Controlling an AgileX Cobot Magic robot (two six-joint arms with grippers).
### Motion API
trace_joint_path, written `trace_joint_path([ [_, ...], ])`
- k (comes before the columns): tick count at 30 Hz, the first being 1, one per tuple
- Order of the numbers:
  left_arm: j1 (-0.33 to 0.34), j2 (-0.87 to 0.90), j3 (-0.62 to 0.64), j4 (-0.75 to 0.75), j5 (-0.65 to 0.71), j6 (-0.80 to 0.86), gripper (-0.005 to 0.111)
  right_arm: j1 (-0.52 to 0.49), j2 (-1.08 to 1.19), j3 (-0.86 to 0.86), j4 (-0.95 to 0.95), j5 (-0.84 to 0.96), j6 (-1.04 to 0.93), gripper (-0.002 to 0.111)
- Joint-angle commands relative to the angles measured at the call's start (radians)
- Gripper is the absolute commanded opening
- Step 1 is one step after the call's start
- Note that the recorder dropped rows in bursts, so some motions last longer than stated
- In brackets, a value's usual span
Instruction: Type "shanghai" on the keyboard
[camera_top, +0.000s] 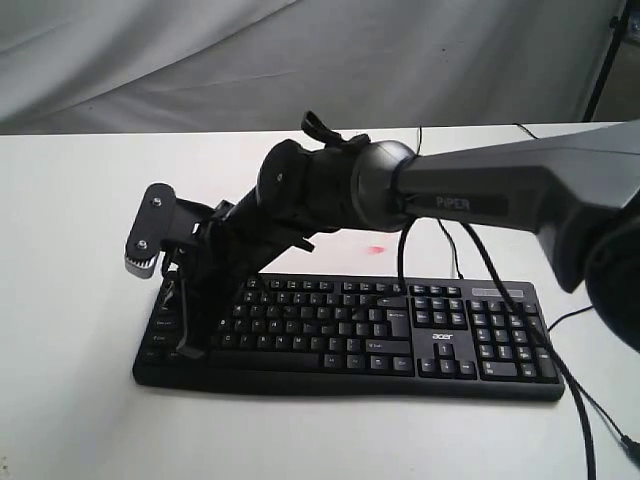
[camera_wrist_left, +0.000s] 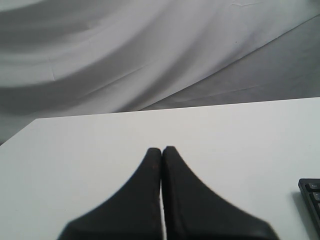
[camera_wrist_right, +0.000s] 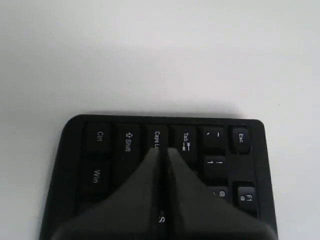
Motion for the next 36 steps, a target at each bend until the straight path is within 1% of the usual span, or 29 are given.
trace_joint_path([
  [1,-0.004,0.003,0.005,-0.001,-0.006,-0.003,0.001,0.000,-0.020,-0.005,-0.016,0.021,0.007,0.000],
  [7,-0.004,0.003,0.005,-0.001,-0.006,-0.003,0.001,-0.012,-0.036,-0.005,-0.047,0.050,0.007,0.000],
  [16,-0.004,0.003,0.005,-0.001,-0.006,-0.003,0.001,-0.115,-0.073,0.006,-0.036,0.206,-0.001,0.000],
  [18,-0.004,0.003,0.005,-0.001,-0.006,-0.003,0.001,-0.137,-0.083,0.040,-0.031,0.207,-0.025,0.000],
  [24,-0.004,0.003,0.005,-0.001,-0.006,-0.003,0.001,-0.200,-0.128,0.175,0.104,0.153,-0.218,0.000],
  [29,-0.004,0.003,0.005,-0.001,-0.006,-0.003,0.001,-0.232,-0.159,0.199,0.124,0.200,-0.228,0.000],
  [36,-0.004,0.003,0.005,-0.001,-0.006,-0.003,0.001,-0.275,-0.159,0.216,0.120,0.211,-0.232,0.000],
])
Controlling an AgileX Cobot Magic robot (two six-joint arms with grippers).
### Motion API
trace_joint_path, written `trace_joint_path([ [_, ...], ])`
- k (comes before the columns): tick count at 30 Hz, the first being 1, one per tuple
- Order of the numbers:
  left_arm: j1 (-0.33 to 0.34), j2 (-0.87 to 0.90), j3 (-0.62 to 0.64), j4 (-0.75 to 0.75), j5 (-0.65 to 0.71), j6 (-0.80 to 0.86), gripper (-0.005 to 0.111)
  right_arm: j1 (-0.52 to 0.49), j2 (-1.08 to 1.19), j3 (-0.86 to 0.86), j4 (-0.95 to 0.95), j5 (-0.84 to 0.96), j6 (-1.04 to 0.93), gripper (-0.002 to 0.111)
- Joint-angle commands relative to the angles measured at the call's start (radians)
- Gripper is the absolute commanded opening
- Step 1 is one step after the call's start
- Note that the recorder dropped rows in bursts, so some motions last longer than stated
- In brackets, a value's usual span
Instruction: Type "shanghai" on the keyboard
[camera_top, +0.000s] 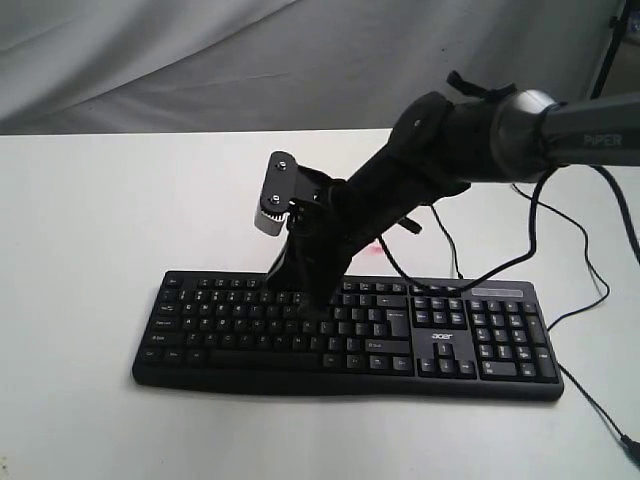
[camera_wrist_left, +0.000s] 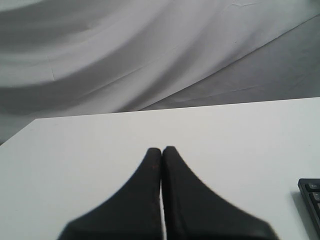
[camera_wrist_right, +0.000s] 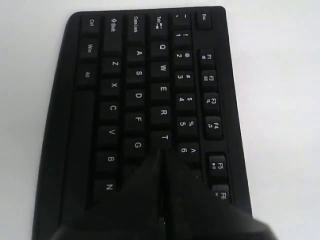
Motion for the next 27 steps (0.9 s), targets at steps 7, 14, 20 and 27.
trace_joint_path([
  [7,-0.004,0.003,0.005,-0.001,-0.006,-0.003,0.001,-0.032,0.004,0.011,-0.011,0.024,-0.014,0.000],
  [14,-0.004,0.003,0.005,-0.001,-0.006,-0.003,0.001,-0.032,0.032,0.011,-0.014,-0.002,-0.014,0.000],
  [20,-0.004,0.003,0.005,-0.001,-0.006,-0.003,0.001,-0.032,0.034,0.011,-0.081,0.005,0.017,0.000],
  [27,-0.004,0.003,0.005,-0.001,-0.006,-0.003,0.001,-0.032,0.035,0.011,-0.085,0.045,0.009,0.000],
])
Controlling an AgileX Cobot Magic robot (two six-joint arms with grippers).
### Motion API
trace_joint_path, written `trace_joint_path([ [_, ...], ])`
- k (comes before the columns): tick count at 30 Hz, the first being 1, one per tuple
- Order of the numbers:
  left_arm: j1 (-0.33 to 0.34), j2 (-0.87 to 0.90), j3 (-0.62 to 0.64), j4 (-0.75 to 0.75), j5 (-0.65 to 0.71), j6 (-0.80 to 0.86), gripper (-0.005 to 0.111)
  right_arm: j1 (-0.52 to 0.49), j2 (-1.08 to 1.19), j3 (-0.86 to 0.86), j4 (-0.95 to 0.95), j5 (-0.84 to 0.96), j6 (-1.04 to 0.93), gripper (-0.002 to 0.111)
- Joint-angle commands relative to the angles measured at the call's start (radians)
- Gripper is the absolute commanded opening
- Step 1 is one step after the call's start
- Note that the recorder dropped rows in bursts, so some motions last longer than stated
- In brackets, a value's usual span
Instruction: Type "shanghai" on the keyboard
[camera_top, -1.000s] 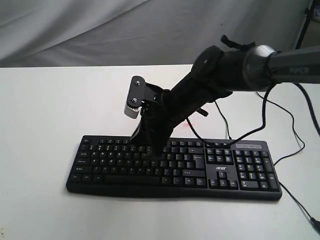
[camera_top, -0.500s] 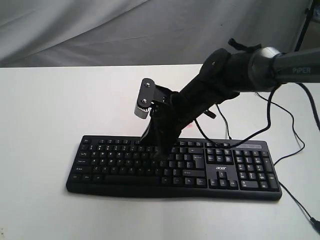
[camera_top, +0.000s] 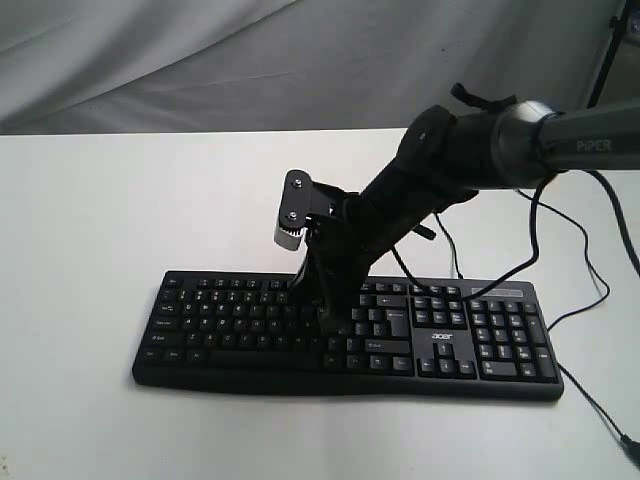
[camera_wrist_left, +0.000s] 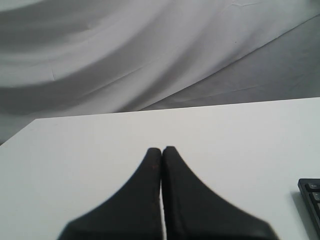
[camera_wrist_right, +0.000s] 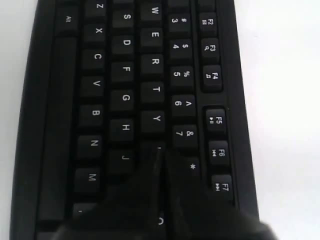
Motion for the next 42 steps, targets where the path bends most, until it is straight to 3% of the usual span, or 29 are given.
trace_joint_path([
  [1,-0.004,0.003,0.005,-0.001,-0.006,-0.003,0.001,-0.003,0.000,0.005,-0.015,0.042,-0.003,0.000],
  [42,-0.004,0.003,0.005,-0.001,-0.006,-0.003,0.001,-0.003,0.039,0.005,-0.017,0.027,-0.018,0.000],
])
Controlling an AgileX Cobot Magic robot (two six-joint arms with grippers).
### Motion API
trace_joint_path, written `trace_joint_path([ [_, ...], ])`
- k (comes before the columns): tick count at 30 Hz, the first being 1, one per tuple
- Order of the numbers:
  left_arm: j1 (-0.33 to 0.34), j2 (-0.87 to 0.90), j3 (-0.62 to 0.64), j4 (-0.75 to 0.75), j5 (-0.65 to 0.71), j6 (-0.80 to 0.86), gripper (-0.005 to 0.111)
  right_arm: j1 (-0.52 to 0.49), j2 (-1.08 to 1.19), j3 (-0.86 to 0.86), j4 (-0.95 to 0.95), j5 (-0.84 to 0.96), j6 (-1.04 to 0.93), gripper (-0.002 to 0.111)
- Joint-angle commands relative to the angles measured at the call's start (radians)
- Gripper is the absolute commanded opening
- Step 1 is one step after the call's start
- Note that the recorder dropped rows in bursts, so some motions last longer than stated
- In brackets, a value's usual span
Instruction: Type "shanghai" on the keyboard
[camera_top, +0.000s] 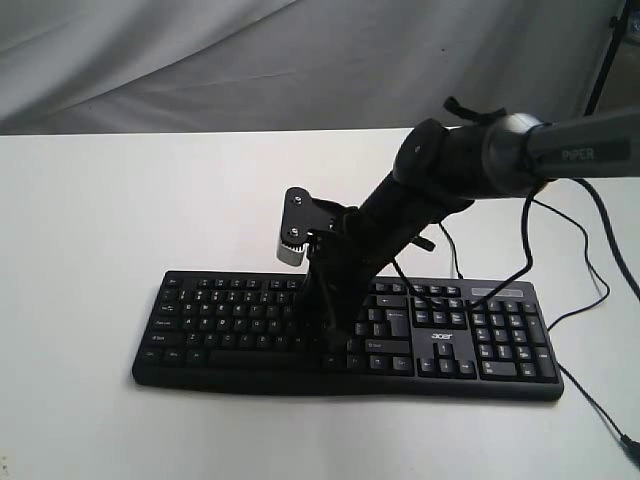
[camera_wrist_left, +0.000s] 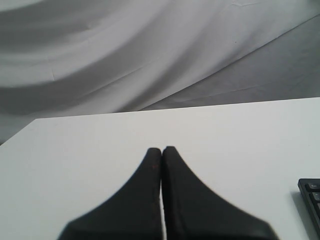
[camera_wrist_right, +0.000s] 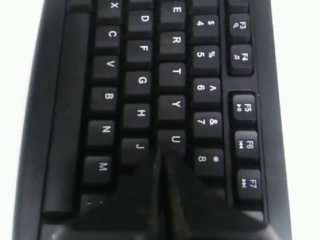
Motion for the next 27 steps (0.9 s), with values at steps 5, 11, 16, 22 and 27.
trace_joint_path([
  [5,-0.004,0.003,0.005,-0.001,-0.006,-0.003,0.001,-0.003,-0.005,0.005,-0.013,-0.003,-0.008,0.000],
  [11,-0.004,0.003,0.005,-0.001,-0.006,-0.003,0.001,-0.001,-0.122,0.005,-0.004,0.001,0.052,0.000],
  [16,-0.004,0.003,0.005,-0.001,-0.006,-0.003,0.001,-0.001,-0.219,0.005,0.106,-0.074,0.057,0.000],
  [22,-0.004,0.003,0.005,-0.001,-0.006,-0.003,0.001,-0.001,-0.360,0.005,0.148,-0.139,0.140,0.000],
  [27,-0.004,0.003,0.005,-0.001,-0.006,-0.003,0.001,-0.001,-0.514,0.005,0.144,-0.139,0.153,0.000],
])
